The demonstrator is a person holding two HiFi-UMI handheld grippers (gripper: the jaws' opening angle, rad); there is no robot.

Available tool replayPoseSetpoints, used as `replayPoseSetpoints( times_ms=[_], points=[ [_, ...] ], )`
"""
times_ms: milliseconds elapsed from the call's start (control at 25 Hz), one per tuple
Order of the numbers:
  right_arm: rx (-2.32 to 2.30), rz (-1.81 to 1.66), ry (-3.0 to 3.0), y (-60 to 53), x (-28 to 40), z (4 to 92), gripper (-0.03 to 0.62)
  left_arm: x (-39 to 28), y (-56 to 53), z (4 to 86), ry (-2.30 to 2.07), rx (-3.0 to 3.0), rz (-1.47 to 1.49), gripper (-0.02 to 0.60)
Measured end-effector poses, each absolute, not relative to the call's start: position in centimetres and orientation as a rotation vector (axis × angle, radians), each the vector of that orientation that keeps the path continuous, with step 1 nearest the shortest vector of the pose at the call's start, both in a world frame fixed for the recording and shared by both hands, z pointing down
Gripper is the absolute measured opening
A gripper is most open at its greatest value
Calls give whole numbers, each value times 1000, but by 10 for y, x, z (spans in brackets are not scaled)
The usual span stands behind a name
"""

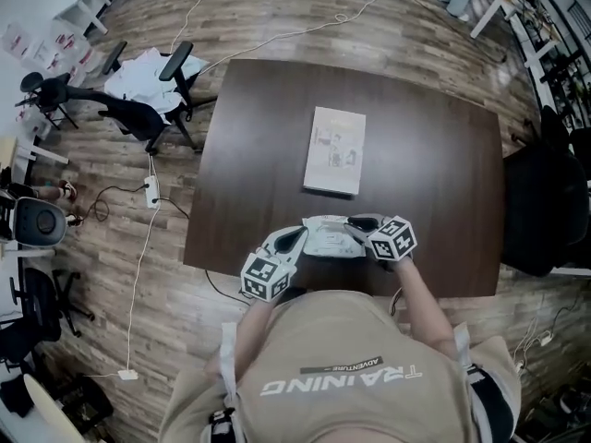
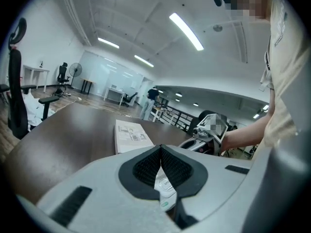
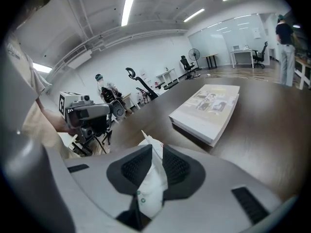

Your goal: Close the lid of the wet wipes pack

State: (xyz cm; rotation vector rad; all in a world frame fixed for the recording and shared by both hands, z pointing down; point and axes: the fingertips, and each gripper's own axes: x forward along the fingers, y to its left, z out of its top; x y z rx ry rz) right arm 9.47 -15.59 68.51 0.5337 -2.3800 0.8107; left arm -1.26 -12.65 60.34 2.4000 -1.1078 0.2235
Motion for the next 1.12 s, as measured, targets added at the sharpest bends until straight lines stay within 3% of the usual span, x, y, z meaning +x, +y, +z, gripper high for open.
replayPoseSetpoints(
  times_ms=[560, 1120],
  points=[
    [545, 698, -2322, -128, 89, 690, 64, -31, -129, 595, -1094, 2363, 112, 9],
    [506, 476, -2154, -96, 93, 716, 73, -8, -134, 611, -948, 2374, 123, 9]
  ],
)
